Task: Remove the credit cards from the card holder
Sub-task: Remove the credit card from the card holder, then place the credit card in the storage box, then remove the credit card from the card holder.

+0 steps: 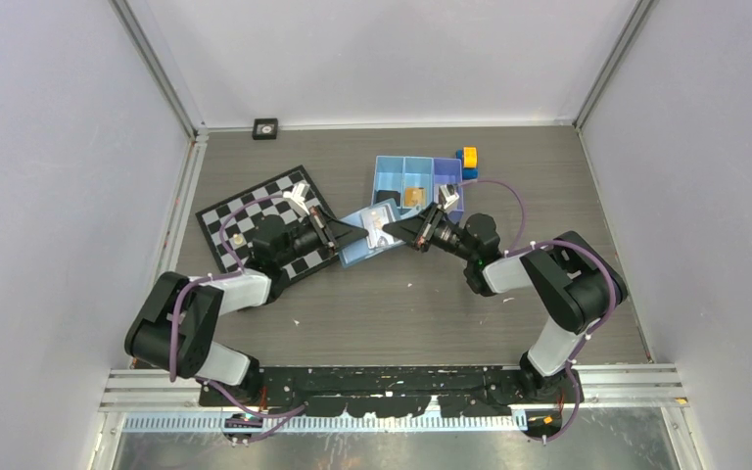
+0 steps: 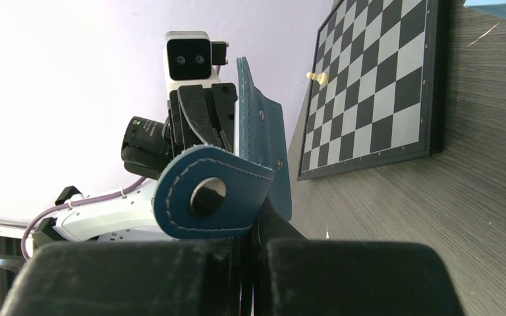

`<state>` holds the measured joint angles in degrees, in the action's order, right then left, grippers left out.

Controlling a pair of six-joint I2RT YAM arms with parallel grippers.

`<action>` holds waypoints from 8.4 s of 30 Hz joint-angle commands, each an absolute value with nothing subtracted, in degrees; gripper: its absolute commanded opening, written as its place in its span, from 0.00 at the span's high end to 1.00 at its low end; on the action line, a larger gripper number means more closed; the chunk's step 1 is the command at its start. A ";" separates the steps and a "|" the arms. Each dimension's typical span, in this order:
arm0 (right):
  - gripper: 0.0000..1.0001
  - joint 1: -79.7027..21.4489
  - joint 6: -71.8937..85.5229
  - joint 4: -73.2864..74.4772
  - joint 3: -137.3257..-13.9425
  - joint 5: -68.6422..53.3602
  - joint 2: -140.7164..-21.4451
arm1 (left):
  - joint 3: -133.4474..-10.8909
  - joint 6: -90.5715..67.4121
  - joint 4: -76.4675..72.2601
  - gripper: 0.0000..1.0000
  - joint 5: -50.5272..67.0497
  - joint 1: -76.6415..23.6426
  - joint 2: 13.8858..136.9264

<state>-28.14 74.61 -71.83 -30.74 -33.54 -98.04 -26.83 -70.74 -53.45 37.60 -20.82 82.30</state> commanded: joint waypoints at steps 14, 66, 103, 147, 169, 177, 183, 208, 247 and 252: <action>1.00 -29.61 74.98 -74.94 -32.95 -34.96 -98.26 | -27.48 -77.18 -70.75 0.68 41.34 -20.74 88.69; 0.32 -19.45 67.59 -61.41 -26.46 -21.41 -105.04 | -27.42 -61.06 -27.33 1.00 29.07 -16.35 68.03; 0.23 -29.41 57.22 -42.00 -33.37 -31.46 -73.73 | -24.61 -61.09 -44.05 1.00 32.11 -21.45 62.72; 0.99 -23.32 50.16 -24.01 -31.77 -13.88 -68.01 | -30.95 -51.64 -14.96 0.01 17.53 -26.72 60.95; 1.00 -16.44 27.06 12.28 -66.13 2.35 -85.87 | -29.11 -45.01 -6.40 0.04 13.78 -26.72 60.81; 0.99 -13.55 24.50 13.93 -74.34 -3.27 -95.39 | -30.40 -46.66 -10.68 0.08 18.14 -26.72 70.73; 1.00 -13.40 24.61 16.19 -79.09 -7.09 -102.12 | -31.28 -47.02 -10.77 0.09 19.45 -26.72 73.21; 0.56 -12.61 30.43 14.30 -78.00 -8.39 -104.13 | -32.24 -47.40 -8.18 0.06 19.18 -26.72 73.40; 0.14 -32.13 38.58 -2.30 -41.59 5.04 -75.06 | -33.73 -50.18 -13.01 0.08 25.89 -26.72 82.00; 0.18 -32.15 38.46 -3.13 -42.56 3.40 -80.11 | -34.11 -50.59 -13.63 0.09 27.22 -26.72 83.87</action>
<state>-31.77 37.52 2.92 -41.01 4.86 -77.71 -32.14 -49.78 -10.50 24.64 -26.52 83.13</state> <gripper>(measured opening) 0.830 0.918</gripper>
